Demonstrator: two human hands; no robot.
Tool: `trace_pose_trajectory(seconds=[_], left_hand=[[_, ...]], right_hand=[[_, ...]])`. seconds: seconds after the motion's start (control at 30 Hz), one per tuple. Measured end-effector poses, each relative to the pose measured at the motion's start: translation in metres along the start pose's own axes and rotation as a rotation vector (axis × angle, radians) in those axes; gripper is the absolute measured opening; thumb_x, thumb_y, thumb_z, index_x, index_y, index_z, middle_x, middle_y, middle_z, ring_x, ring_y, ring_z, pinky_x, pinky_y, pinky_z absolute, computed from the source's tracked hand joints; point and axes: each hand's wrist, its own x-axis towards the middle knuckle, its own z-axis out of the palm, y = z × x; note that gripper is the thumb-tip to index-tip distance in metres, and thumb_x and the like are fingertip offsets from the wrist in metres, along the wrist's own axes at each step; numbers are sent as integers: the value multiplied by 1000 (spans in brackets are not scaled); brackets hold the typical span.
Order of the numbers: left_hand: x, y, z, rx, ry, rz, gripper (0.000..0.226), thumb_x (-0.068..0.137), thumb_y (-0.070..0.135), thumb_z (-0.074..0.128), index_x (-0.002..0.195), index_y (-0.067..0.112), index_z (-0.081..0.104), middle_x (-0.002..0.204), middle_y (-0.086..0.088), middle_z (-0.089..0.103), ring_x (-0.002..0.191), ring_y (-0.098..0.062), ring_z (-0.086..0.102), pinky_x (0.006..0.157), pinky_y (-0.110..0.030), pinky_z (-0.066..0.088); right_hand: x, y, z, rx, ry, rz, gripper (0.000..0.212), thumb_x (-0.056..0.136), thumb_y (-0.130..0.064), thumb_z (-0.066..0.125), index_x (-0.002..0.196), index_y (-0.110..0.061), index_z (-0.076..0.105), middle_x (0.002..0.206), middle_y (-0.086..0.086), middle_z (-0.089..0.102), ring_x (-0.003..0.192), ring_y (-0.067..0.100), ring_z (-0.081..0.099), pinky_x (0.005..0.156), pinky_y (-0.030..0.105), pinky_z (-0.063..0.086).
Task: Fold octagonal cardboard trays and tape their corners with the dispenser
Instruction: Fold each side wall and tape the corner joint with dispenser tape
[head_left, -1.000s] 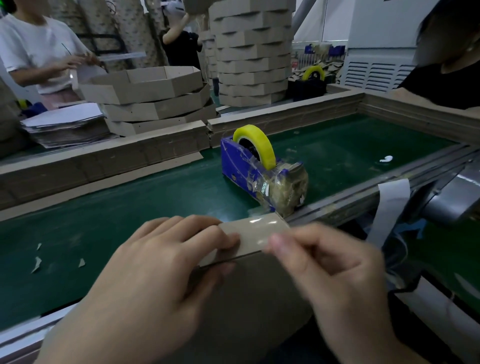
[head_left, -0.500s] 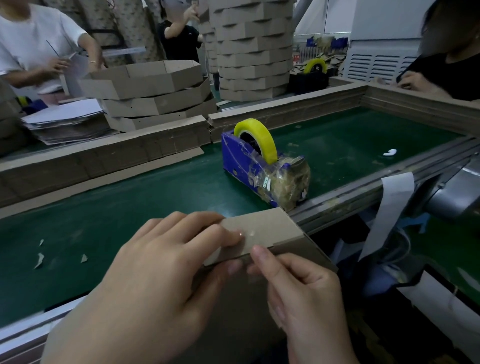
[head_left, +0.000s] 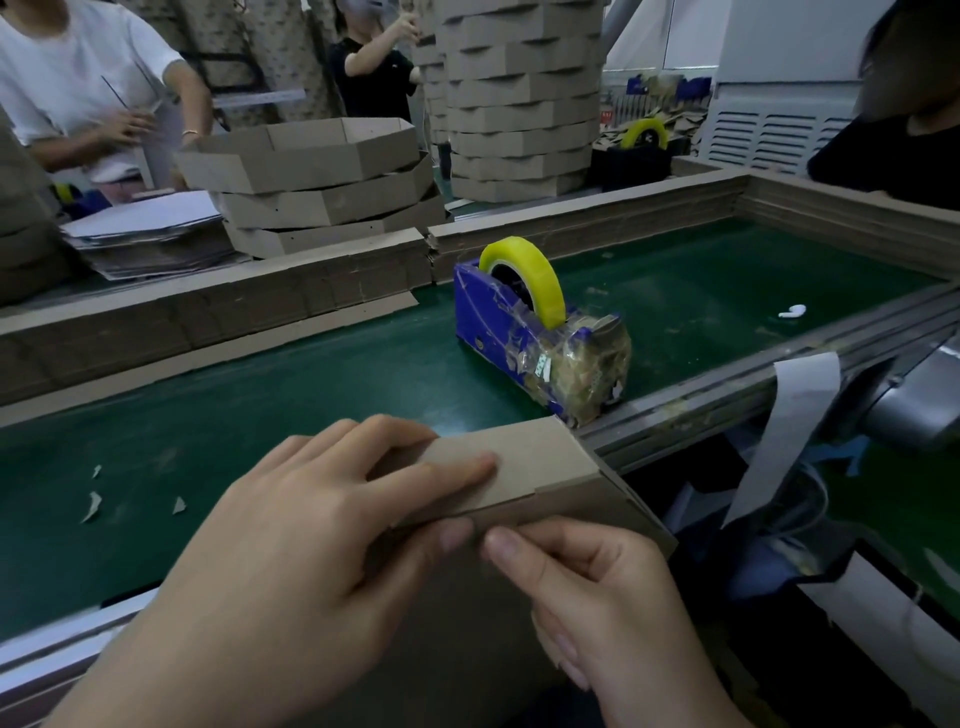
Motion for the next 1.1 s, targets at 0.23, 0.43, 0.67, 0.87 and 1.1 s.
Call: trace_pose_trajectory(seconds=[0.23, 0.43, 0.67, 0.87, 1.1], left_hand=[[8, 20, 11, 102, 194, -132, 34, 86, 54, 42, 81, 36, 71, 84, 14, 68, 74, -20, 68, 78, -37, 49], [9, 8, 17, 98, 266, -72, 34, 89, 51, 48, 80, 31, 74, 91, 12, 70, 78, -19, 67, 54, -31, 50], [6, -4, 18, 94, 249, -35, 36, 86, 57, 49, 85, 30, 74, 97, 10, 69, 83, -20, 67, 55, -38, 54], [10, 1, 19, 226, 155, -10, 38, 80, 60, 47, 91, 32, 70, 97, 11, 66, 80, -22, 66, 54, -32, 46], [10, -2, 21, 296, 114, -41, 48, 73, 63, 44, 98, 31, 70, 97, 9, 65, 79, -23, 66, 54, -36, 50]], right_hand=[[2, 1, 4, 24, -73, -13, 20, 54, -35, 74, 55, -16, 75, 31, -8, 46, 25, 1, 40, 33, 7, 27], [0, 7, -7, -289, -108, 190, 82, 43, -69, 63, 79, 4, 70, 34, 2, 43, 27, 9, 34, 34, 18, 25], [25, -20, -38, -286, 210, -362, 46, 73, -59, 62, 62, -15, 70, 38, 3, 32, 34, 13, 29, 41, 31, 21], [108, -74, -75, -678, 398, -571, 24, 89, -43, 57, 83, -23, 69, 67, -12, 59, 61, 4, 53, 59, 24, 41], [162, -93, -87, -857, 182, -59, 26, 91, -46, 58, 78, -29, 72, 88, -22, 54, 80, 2, 45, 69, 28, 35]])
